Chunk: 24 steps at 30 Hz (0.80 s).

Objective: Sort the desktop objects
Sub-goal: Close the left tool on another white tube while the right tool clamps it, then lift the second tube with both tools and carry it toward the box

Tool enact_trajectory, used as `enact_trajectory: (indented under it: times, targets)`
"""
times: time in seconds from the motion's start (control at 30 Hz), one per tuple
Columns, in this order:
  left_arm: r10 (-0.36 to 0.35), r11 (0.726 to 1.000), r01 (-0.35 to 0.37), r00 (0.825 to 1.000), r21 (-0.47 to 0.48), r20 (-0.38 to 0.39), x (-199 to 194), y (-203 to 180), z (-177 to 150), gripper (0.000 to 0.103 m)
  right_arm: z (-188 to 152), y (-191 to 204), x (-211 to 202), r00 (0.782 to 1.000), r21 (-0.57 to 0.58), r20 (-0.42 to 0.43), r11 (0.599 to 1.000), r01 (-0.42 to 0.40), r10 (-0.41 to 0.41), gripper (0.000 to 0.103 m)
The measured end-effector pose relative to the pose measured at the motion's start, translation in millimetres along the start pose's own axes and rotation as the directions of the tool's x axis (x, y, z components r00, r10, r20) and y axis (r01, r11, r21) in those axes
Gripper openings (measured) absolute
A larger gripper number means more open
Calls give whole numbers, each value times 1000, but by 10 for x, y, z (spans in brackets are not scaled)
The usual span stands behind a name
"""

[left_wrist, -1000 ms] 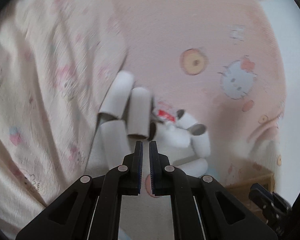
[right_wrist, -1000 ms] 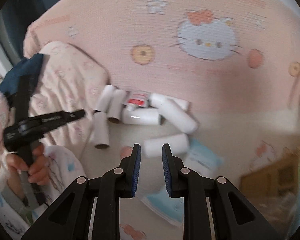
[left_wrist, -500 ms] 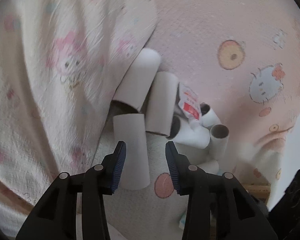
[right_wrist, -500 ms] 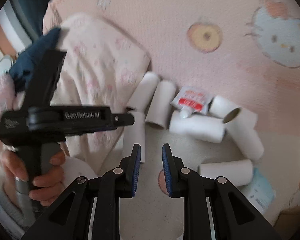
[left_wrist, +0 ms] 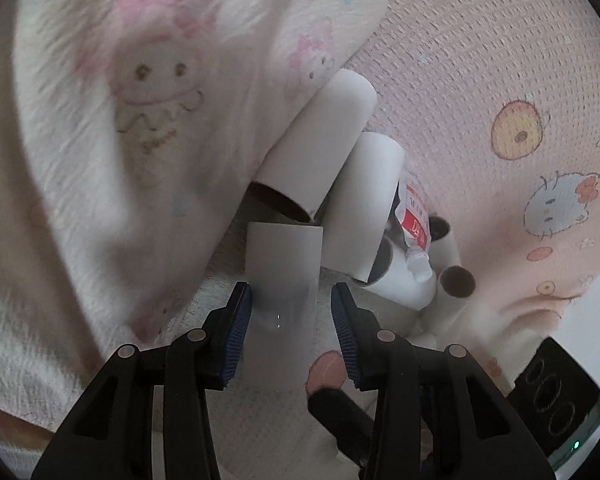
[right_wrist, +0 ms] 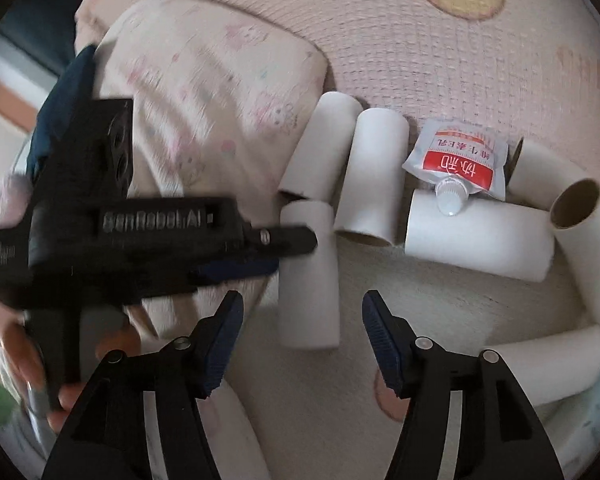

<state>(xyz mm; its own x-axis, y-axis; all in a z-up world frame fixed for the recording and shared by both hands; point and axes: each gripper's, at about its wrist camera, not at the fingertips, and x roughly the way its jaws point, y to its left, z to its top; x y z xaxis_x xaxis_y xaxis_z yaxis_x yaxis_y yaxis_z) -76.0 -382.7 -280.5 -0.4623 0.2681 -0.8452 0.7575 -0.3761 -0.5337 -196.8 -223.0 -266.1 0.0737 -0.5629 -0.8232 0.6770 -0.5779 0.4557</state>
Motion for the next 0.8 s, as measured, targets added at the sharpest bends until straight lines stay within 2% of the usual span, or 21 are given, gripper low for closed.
enact_trajectory:
  times: [0.1,0.2,0.43,0.6,0.67,0.8]
  targets:
    - [-39,999,39,999,-14,-5,1,36,5,45,27,-13,76,1000,7,-13,1000,22,-22,60]
    - [-59,998,59,998,-36,-23,23,71,7,45,2,28,172,996,-40,-53,997,68,-70,59]
    - [0,999,2,998,36,-60,117,-77,-31,45,-71,149,321,988,-143,-89,983,113,-126,56]
    - [32,998,-30,999,54,-39,116,-121,-60,41,-50,94,375,987,-110,-82,986,128,-137,39]
    - [39,997,-37,998,63,-39,115,-130,-61,37,-45,51,374,990,-89,-82,990,108,-116,39]
    - [43,993,-38,998,113,-44,116,-179,-85,37,-51,19,339,991,-79,-75,991,106,-112,39]
